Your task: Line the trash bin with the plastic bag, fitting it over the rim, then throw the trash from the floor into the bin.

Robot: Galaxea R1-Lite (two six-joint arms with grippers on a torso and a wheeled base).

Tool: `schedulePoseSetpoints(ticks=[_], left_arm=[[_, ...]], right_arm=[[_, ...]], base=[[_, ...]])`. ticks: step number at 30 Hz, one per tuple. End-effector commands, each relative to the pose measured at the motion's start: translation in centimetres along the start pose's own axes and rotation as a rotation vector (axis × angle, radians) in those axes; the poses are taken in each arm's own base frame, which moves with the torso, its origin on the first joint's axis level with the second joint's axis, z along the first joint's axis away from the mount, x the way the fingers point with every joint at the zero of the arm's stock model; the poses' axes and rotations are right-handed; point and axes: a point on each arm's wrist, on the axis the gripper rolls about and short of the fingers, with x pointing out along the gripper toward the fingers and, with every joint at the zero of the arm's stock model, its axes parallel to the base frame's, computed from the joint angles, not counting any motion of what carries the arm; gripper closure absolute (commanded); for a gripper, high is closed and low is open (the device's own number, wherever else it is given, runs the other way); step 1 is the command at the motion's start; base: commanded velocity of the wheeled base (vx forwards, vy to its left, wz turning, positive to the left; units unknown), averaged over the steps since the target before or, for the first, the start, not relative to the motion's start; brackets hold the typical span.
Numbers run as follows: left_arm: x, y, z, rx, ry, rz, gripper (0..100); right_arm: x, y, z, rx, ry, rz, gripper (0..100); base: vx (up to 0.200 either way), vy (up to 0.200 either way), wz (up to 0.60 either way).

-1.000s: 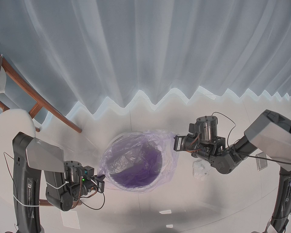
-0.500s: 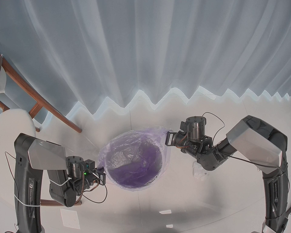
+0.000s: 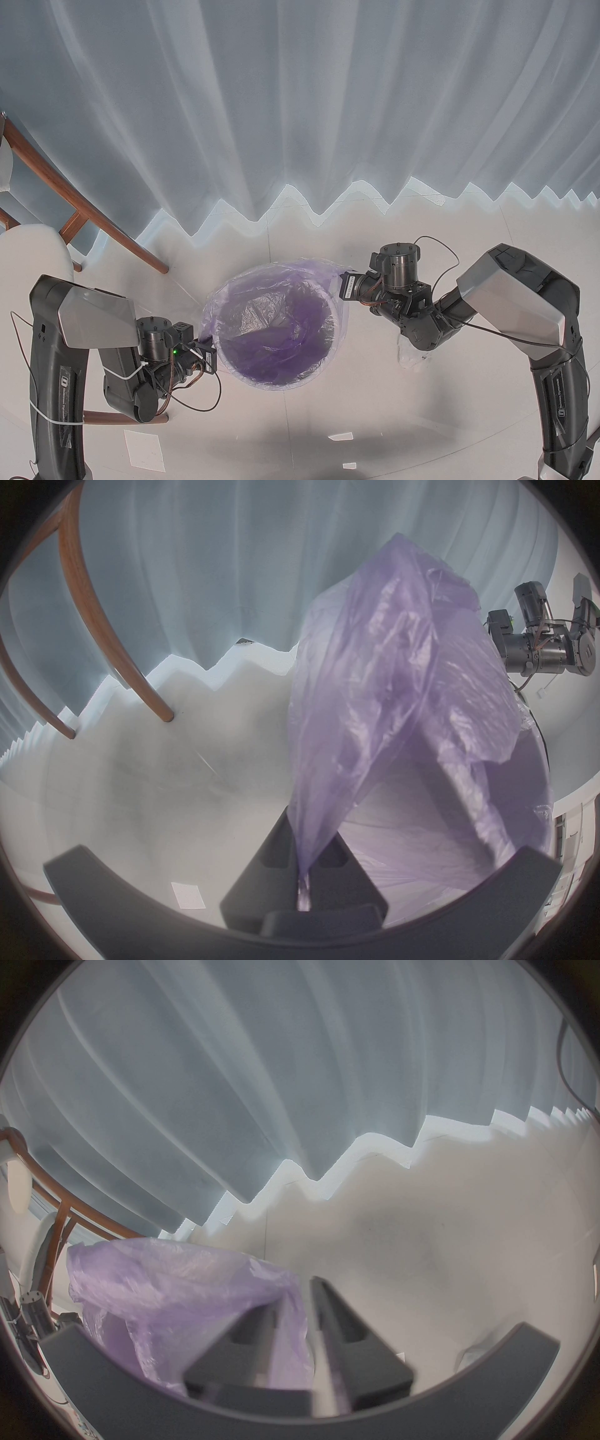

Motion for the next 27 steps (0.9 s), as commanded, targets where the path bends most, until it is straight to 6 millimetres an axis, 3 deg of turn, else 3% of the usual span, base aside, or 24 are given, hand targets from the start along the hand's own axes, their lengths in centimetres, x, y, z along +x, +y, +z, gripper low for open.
schedulePoseSetpoints(ticks=[1, 2, 3, 13, 21, 22, 27], left_arm=[[-0.6, -0.1, -0.3, -0.001, 0.022, -0.008, 100], [-0.9, -0.2, -0.5, -0.001, 0.033, -0.012, 100], [-1.0, -0.2, -0.6, -0.001, 0.039, -0.015, 0], [-4.2, -0.2, 0.1, -0.07, 0.068, -0.015, 0], [-8.2, -0.6, 0.8, -0.074, 0.101, -0.08, 0], [-10.3, -0.8, 0.8, -0.073, 0.125, -0.115, 0], [-13.4, -1.2, 1.9, -0.076, 0.093, -0.227, 0]], right_arm=[[-0.9, 0.1, 0.4, 0.025, 0.004, 0.001, 0], [-1.4, 0.3, 0.6, 0.038, 0.012, 0.003, 0], [-1.7, 0.4, 0.7, 0.045, 0.015, 0.005, 0], [-7.2, 0.0, 0.7, 0.053, 0.1, 0.007, 0], [-8.9, -0.4, 0.8, 0.054, 0.074, 0.012, 0], [-9.5, -0.5, 0.7, 0.054, 0.066, 0.012, 0], [-11.5, -0.2, 0.4, 0.056, 0.091, 0.049, 0]], base=[[0.0, 0.0, 0.0], [0.0, 0.0, 0.0], [0.0, 0.0, 0.0], [0.0, 0.0, 0.0], [0.0, 0.0, 0.0], [0.0, 0.0, 0.0], [0.0, 0.0, 0.0]])
